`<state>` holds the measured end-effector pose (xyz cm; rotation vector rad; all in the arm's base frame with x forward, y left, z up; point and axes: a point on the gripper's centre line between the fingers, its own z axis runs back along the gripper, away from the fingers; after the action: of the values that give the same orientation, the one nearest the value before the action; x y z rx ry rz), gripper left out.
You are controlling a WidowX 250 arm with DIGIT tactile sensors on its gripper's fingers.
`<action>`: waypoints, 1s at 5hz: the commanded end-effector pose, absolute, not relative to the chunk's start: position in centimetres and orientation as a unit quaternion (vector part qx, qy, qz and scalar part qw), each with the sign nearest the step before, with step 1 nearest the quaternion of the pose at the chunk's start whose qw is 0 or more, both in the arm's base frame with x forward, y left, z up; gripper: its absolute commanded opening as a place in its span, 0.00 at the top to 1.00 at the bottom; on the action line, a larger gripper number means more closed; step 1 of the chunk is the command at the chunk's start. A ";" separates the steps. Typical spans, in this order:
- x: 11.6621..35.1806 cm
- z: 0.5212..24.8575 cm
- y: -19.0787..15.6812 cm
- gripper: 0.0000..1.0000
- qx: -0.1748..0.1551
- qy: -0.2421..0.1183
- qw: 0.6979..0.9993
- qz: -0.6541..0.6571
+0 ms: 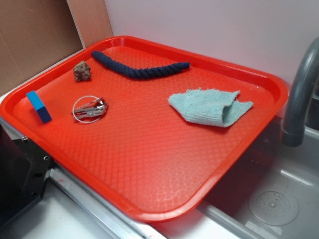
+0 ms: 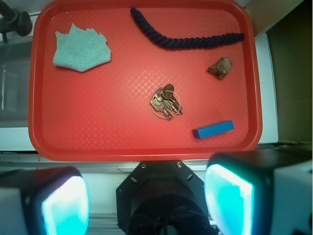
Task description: Grab the rock.
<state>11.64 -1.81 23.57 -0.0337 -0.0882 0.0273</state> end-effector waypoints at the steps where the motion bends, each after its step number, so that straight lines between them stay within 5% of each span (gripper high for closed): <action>1: 11.6 23.6 -1.8 0.00 -0.017 -0.044 0.999 0.014; 3: 13.4 21.1 0.9 0.00 -0.051 -0.073 0.976 0.198; 5: 16.2 16.5 5.0 0.00 -0.032 -0.125 0.944 0.304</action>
<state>16.09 4.58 15.67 -0.0741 -0.2227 0.6112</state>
